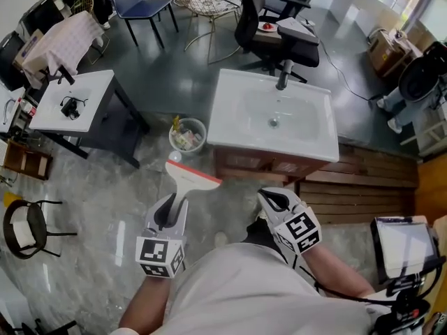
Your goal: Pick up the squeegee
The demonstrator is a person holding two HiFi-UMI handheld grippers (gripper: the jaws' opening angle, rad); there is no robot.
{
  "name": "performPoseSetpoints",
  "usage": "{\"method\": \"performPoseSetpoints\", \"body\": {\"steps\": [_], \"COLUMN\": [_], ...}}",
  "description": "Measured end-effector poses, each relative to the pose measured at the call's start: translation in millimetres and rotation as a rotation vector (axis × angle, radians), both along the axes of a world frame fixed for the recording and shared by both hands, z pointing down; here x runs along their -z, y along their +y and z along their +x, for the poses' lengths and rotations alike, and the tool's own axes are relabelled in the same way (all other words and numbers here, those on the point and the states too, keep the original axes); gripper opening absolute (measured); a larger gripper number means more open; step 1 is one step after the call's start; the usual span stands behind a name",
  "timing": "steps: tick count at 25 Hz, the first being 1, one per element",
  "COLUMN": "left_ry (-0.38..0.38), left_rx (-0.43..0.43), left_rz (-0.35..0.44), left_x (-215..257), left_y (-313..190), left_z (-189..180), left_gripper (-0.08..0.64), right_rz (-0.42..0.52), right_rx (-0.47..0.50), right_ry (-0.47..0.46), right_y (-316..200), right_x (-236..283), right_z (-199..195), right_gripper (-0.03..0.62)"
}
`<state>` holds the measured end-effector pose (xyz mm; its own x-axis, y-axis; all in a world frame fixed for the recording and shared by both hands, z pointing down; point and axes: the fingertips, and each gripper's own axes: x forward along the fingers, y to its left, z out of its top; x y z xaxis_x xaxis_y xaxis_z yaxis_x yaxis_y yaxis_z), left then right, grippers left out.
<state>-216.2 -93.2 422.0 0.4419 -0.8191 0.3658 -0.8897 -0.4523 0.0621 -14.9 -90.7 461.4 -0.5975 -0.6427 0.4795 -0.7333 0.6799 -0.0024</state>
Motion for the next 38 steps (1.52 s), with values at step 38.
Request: {"method": "performPoseSetpoints", "body": {"steps": [38], "left_ry": [0.003], "left_rx": [-0.074], "left_rz": [-0.018], "left_x": [-8.1], "left_y": [-32.9], "left_z": [32.3], "left_gripper": [0.104], "right_rz": [0.014], "right_rx": [-0.029], "right_ry": [0.001], "right_y": [-18.5], "right_x": [4.0], "right_z": [9.4], "right_gripper": [0.003]}}
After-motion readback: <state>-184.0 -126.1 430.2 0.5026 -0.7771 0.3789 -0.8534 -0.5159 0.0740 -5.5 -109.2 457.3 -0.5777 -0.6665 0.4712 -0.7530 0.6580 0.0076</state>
